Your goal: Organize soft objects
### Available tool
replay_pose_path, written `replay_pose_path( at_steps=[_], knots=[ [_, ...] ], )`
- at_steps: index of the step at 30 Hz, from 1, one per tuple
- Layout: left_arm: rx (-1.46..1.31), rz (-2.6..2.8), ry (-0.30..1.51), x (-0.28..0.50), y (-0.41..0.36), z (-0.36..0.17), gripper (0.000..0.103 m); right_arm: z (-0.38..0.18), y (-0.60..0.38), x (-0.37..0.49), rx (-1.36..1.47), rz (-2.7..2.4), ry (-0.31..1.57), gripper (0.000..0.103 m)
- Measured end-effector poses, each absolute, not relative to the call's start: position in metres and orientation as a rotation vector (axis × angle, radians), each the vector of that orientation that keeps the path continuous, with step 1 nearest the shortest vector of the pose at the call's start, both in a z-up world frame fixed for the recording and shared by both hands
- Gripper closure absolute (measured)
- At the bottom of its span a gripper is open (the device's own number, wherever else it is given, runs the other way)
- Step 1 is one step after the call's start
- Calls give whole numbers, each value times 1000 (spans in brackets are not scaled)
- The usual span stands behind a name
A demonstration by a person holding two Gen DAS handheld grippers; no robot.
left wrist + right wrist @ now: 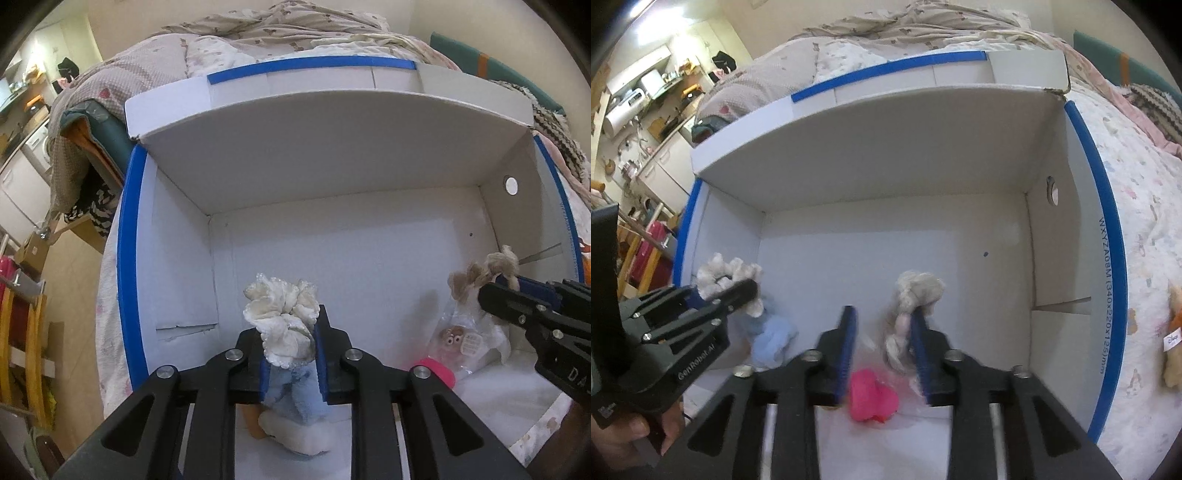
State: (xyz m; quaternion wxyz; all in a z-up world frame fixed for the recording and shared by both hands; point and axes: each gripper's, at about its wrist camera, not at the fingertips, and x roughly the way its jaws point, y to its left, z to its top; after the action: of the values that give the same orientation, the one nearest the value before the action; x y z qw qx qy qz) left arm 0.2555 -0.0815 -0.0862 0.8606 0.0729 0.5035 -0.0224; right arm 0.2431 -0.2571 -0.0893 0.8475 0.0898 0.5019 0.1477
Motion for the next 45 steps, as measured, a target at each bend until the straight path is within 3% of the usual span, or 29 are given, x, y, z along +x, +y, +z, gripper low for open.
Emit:
replay_pose_path(
  at_steps=[1, 4, 6, 10, 24, 28, 33, 39, 42, 45],
  knots=[
    [153, -50, 1054, 255, -82, -85, 71, -88, -258, 243, 198, 311, 1052, 35],
    [146, -67, 1043, 253, -82, -81, 48, -78, -261, 240, 231, 319, 1003, 29],
    [135, -59, 1009, 250, -80, -75, 41, -72, -263, 239, 250, 324, 979, 23],
    [116, -54, 952, 245, -77, -62, 38, -62, -270, 236, 285, 302, 930, 1],
    [28, -78, 934, 220, -54, -32, 37, -41, -281, 206, 330, 272, 856, 0],
    [19, -70, 928, 212, -53, -19, 24, -37, -280, 190, 318, 273, 850, 0],
    [12, -48, 906, 186, -41, 0, 18, -47, -287, 168, 356, 240, 897, 0],
    [-50, -64, 993, 155, -10, -14, 15, -54, -285, 141, 342, 218, 944, 0],
    [-46, -31, 1010, 141, 3, -20, 5, -57, -282, 134, 343, 223, 967, 0],
    [-75, -37, 1022, 127, 8, -23, 3, -58, -276, 126, 325, 231, 966, 0]
  ],
)
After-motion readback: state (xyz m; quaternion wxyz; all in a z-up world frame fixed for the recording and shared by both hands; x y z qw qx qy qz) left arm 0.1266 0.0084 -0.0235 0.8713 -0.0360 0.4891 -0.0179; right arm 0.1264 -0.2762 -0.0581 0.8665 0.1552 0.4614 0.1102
